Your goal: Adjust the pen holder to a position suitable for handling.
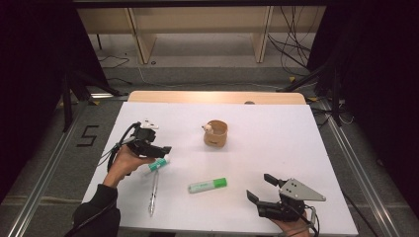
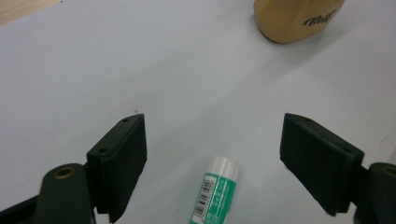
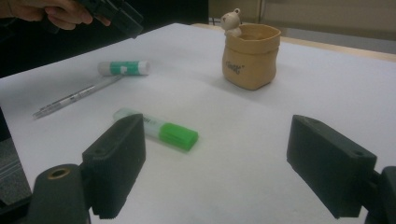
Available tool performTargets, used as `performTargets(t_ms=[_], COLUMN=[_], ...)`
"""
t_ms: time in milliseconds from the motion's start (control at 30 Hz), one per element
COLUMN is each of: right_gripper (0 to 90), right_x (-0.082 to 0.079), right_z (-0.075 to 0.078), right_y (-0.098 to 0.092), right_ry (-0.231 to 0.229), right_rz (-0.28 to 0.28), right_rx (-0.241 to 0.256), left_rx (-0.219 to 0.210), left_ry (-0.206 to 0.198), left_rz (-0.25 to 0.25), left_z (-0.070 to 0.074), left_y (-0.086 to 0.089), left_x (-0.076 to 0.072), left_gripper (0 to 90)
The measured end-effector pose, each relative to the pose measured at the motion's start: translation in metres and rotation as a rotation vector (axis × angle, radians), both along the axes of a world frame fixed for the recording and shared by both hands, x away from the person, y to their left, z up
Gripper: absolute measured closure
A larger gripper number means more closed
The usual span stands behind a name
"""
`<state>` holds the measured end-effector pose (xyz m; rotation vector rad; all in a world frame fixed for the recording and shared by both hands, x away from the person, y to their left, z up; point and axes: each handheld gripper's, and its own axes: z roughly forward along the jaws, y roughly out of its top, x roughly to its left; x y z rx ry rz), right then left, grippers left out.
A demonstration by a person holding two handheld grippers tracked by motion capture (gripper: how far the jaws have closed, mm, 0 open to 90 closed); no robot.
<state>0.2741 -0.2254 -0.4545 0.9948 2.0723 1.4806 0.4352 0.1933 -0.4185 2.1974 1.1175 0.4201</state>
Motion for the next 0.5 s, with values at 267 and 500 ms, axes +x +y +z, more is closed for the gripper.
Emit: performTargets(t_ms=[267,500], right_gripper=[20.5,20.5], right_x=[0.001,0.000], right_z=[0.000,0.000], right_y=[0.001,0.002], right_ry=[-0.011,-0.010], right_rz=[0.005,0.005], right_rx=[-0.006,-0.007], left_rx=[0.021,0.023], left_ry=[0.034,0.053], left_rz=[-0.004,0.011], left_z=[-0.004,-0.007], left_y=[0.013,0.023], left_x=[-0.007,-0.009], left_gripper=[20.0,19.8])
